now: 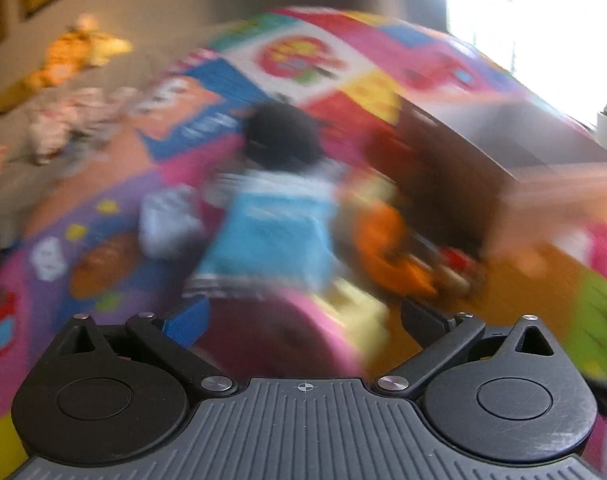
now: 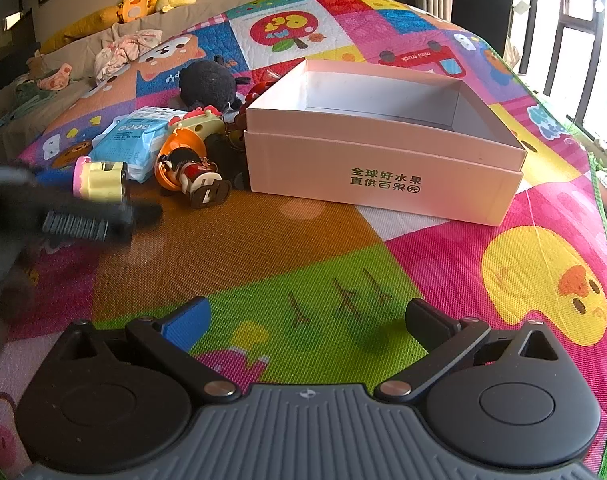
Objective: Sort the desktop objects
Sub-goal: 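Move the right gripper toward the small red-white toy figurine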
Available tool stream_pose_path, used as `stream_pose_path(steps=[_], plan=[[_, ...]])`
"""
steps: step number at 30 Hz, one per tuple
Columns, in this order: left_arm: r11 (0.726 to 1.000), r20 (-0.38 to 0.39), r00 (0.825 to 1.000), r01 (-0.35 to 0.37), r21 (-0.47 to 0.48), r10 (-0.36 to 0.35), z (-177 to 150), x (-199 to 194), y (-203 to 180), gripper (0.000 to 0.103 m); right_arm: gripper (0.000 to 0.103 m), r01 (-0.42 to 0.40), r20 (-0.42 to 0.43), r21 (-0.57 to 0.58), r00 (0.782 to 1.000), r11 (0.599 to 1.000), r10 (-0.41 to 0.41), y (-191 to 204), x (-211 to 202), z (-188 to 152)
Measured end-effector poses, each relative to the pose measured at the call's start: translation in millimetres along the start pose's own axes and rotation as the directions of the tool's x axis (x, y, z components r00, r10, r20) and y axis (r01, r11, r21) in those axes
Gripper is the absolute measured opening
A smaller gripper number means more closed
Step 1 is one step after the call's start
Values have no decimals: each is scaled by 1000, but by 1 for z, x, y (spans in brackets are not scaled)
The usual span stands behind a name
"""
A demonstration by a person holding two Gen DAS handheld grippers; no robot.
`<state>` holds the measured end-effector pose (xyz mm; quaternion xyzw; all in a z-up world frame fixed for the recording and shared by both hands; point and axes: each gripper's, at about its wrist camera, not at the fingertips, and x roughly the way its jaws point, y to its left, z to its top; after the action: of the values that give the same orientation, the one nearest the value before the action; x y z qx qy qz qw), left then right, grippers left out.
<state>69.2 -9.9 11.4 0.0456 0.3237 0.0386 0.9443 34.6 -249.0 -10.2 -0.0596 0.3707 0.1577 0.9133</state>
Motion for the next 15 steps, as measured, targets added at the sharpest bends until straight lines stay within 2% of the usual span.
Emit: stream_pose_path(steps=[2,4,6,7,9,10,11,13,15], plan=[[998,11,999,-34,-60,35,5,-1,14,103,103,0,-1,-3,1000,1000,0,0,0,0],[994,21,999,-32,-107,34,7,-6,28,103,103,1,-1,-6,1000,1000,-1,0,0,0],[992,38,999,10,-124,-6,7,-15,36,103,103,2,0,-6,1000,1000,-2,1,0,0],[990,54,997,60,-126,-54,6,-21,35,103,103,2,1,-6,1000,1000,-2,1,0,0],[976,71,980,190,-105,-183,8,-29,30,103,103,2,3,-5,1000,1000,-2,1,0,0],[963,71,965,256,-84,-251,8,-31,24,103,103,4,5,-5,1000,1000,-4,2,1,0],[954,66,955,294,-54,-291,7,-32,16,103,103,4,5,-5,1000,1000,-4,2,1,0],[951,48,950,307,24,-308,3,-30,-4,103,103,5,7,-5,1000,1000,-5,2,0,0],[959,35,962,266,94,-270,-1,-21,-23,103,103,10,9,-7,1000,1000,-10,3,0,0]])
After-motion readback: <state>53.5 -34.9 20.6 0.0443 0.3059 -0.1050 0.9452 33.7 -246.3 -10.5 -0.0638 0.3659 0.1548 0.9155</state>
